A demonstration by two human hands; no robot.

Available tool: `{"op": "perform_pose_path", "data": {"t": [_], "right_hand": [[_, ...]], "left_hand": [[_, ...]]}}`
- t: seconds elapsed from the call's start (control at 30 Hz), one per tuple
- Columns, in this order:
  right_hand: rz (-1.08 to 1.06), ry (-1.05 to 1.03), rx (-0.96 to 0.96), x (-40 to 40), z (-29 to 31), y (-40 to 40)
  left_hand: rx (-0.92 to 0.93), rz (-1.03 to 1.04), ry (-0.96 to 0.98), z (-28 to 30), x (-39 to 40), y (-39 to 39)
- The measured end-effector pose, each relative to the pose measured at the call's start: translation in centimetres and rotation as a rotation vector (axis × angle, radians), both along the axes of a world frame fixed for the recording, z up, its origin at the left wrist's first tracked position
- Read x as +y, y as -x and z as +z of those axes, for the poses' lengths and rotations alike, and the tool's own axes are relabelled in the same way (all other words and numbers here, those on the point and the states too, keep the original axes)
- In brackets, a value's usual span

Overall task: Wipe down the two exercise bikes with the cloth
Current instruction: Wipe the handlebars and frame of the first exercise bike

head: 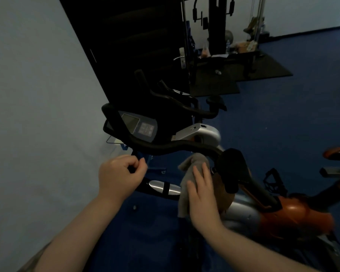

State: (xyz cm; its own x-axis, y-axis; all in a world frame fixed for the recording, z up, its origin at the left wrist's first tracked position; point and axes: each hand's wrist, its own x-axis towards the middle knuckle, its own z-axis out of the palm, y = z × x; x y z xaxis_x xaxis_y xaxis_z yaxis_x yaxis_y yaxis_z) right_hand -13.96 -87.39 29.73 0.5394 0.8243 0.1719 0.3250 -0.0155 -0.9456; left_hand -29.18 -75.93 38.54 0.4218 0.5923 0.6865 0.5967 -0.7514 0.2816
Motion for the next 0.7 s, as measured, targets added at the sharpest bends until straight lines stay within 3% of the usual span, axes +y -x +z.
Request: {"op": "perform_pose_path", "data": {"t": [0.13, 0.3, 0.37, 0.5, 0.57, 0.7], "right_hand": [[0.075, 0.103, 0.072, 1.0, 0.7, -1.3], [-0.017, 0.013, 0.082, -0.3, 0.9, 0.8], [0.058, 0.059, -0.069, -2.0, -0.1, 1.9], [0.102, 0.16, -0.641, -2.1, 0.3, -2.1], [0.143, 0.207, -0.762, -2.3, 0.8, -3.0], [0.171, 0.197, -0.516, -2.7, 1.6, 1.0]], "left_hand": [[-0.004, -0.004, -0.022, -0.1, 0.2, 0.0], [-0.012, 0.009, -0.023, -0.3, 0.2, 0.0], [-0.017, 0.009, -0.037, -0.5, 0.3, 0.0], [-0.014, 0.029, -0.06, -0.5, 0.5, 0.0], [-0.022, 0.05, -0.064, -0.6, 0.4, -0.1], [-0.051, 0.081, -0.1, -0.6, 0.1, -0.2]]}}
